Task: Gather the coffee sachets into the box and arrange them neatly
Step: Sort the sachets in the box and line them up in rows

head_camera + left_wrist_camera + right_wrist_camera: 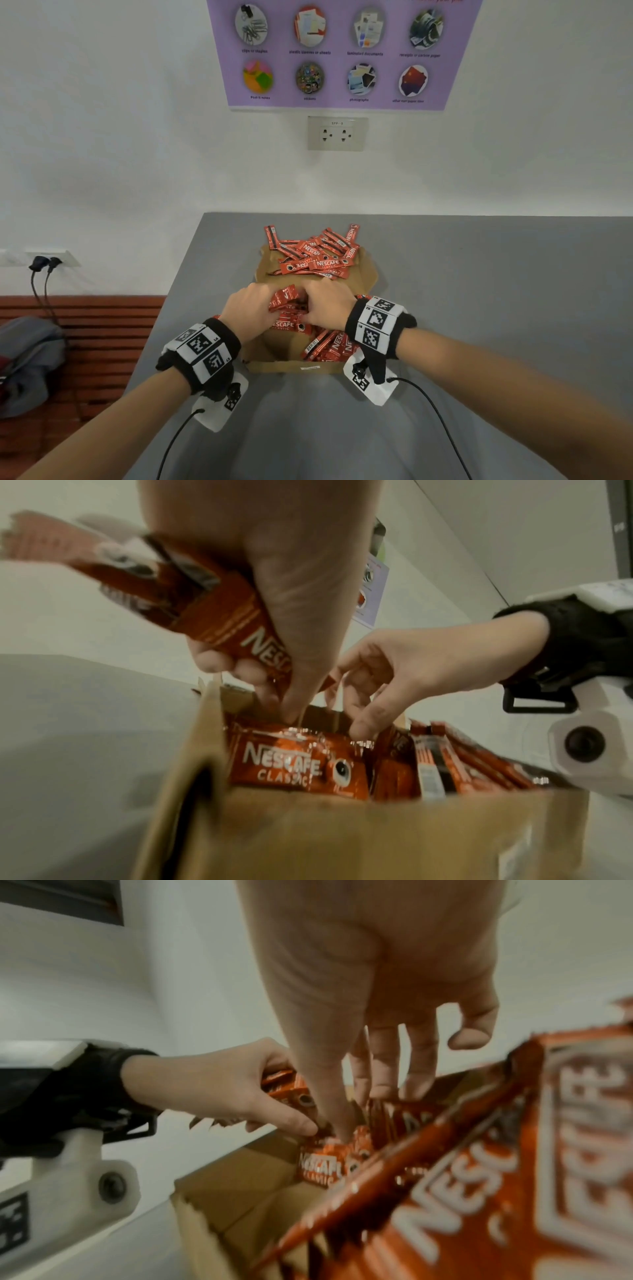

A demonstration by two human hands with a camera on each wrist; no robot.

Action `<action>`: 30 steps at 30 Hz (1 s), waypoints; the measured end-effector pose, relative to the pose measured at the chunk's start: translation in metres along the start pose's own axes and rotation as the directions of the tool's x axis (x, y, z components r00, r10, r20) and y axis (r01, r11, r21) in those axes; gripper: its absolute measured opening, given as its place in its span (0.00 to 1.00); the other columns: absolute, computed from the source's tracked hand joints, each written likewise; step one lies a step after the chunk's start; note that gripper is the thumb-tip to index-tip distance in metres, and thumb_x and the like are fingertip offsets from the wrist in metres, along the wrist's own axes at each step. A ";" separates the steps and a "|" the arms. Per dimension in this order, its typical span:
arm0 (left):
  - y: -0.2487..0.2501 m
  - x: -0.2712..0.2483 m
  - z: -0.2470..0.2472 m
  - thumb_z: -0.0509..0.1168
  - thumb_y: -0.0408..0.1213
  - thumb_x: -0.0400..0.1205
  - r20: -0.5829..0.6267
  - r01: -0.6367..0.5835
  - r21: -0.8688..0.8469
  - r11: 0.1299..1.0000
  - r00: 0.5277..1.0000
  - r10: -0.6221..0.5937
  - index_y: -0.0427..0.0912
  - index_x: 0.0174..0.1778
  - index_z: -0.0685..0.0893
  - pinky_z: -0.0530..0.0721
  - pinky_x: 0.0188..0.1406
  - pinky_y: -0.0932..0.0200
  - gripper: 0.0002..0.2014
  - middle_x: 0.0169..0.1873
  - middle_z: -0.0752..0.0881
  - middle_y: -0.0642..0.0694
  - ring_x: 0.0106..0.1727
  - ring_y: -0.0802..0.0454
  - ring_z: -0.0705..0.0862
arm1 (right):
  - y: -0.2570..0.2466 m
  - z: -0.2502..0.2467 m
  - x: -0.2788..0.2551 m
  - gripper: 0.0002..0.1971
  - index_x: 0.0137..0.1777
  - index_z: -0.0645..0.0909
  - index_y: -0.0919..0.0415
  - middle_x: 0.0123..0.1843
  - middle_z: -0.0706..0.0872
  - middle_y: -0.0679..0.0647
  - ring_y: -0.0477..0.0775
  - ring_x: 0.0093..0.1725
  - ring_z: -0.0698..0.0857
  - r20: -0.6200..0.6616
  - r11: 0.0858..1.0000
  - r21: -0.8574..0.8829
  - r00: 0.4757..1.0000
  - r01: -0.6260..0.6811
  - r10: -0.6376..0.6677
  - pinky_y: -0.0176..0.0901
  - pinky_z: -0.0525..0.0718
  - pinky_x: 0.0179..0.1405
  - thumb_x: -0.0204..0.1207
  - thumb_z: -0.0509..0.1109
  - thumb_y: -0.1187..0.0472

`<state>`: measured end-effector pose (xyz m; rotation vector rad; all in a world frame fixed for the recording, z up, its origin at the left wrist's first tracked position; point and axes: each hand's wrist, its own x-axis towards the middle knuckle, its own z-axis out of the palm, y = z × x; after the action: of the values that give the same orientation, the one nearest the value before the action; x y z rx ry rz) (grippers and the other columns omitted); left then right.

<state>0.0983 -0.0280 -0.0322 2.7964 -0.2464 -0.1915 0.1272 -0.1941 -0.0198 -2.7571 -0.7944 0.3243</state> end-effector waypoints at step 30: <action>0.022 -0.001 -0.029 0.64 0.37 0.83 0.136 0.139 -0.758 0.637 0.989 -0.054 0.40 0.53 0.81 0.72 0.13 0.68 0.07 0.24 0.87 0.47 0.13 0.58 0.72 | 0.032 -0.029 -0.031 0.14 0.63 0.78 0.57 0.36 0.84 0.53 0.42 0.27 0.83 -0.300 0.809 0.582 0.946 0.079 0.123 0.31 0.84 0.30 0.79 0.67 0.64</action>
<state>0.0988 -0.0395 0.0029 1.9335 -0.0133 -0.3668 0.1256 -0.2424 0.0025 -2.1460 -0.4671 0.0853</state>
